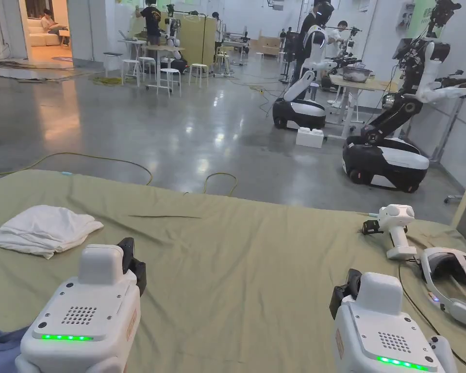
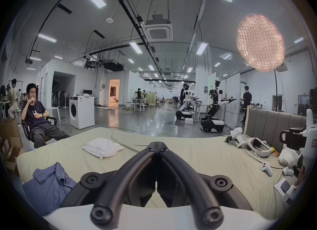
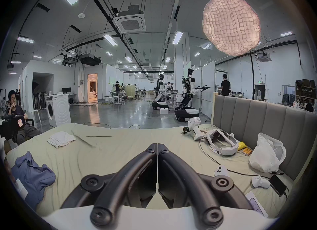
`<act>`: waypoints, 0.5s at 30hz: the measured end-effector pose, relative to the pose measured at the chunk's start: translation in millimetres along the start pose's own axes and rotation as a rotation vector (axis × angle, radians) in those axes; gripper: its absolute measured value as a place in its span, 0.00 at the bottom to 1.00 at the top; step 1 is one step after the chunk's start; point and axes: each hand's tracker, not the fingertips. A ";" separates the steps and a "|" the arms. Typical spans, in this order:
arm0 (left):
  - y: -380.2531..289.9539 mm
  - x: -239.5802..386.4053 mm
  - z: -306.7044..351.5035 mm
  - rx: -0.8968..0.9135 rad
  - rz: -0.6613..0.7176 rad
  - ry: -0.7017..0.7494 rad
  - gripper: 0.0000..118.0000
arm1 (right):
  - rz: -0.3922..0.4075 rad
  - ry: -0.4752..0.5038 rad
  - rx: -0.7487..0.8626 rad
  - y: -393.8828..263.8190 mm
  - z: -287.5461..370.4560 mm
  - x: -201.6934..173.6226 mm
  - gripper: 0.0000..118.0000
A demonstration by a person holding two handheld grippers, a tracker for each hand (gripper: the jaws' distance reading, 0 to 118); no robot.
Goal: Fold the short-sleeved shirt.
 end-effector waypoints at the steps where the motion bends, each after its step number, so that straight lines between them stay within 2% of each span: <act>1: -0.2 -0.2 -0.5 -0.003 -0.009 0.018 0.00 | -0.002 0.000 -0.001 0.7 -0.2 0.2 0.00; 3: 1.5 -3.6 -2.3 -0.012 0.011 0.005 0.00 | -0.037 -0.007 -0.003 2.9 -1.1 2.7 0.00; 5: 4.9 -10.9 -3.2 -0.021 0.129 -0.039 0.00 | -0.166 -0.013 -0.018 5.5 -2.6 9.5 0.00; 7: 6.5 -22.9 -4.2 -0.018 0.322 -0.117 0.00 | -0.312 0.006 -0.024 7.2 -4.7 19.1 0.00; 8: 8.6 -25.6 -4.0 -0.028 0.388 -0.124 0.00 | -0.346 0.001 -0.021 7.9 -6.1 21.6 0.00; 9: 10.2 -24.5 -3.8 -0.028 0.380 -0.093 0.00 | -0.329 -0.004 -0.023 9.0 -7.2 22.3 0.00; 10: 13.6 -18.0 -2.9 -0.026 0.251 -0.036 0.00 | -0.265 -0.005 -0.020 10.1 -8.6 20.3 0.00; 11: 16.9 -8.1 -2.5 -0.023 0.058 0.024 0.00 | -0.087 -0.005 0.001 12.1 -9.9 13.1 0.00; 12: 14.0 0.8 -6.9 -0.013 -0.186 0.055 0.00 | 0.141 -0.010 0.028 12.1 -11.1 3.0 0.00; 14: 5.7 16.3 -10.9 0.003 -0.616 0.046 0.00 | 0.695 -0.040 0.110 -1.5 -12.2 -21.1 0.00; 15: -0.4 22.2 -13.3 -0.001 -0.793 0.061 0.00 | 0.903 -0.029 0.158 -10.9 -11.7 -24.9 0.00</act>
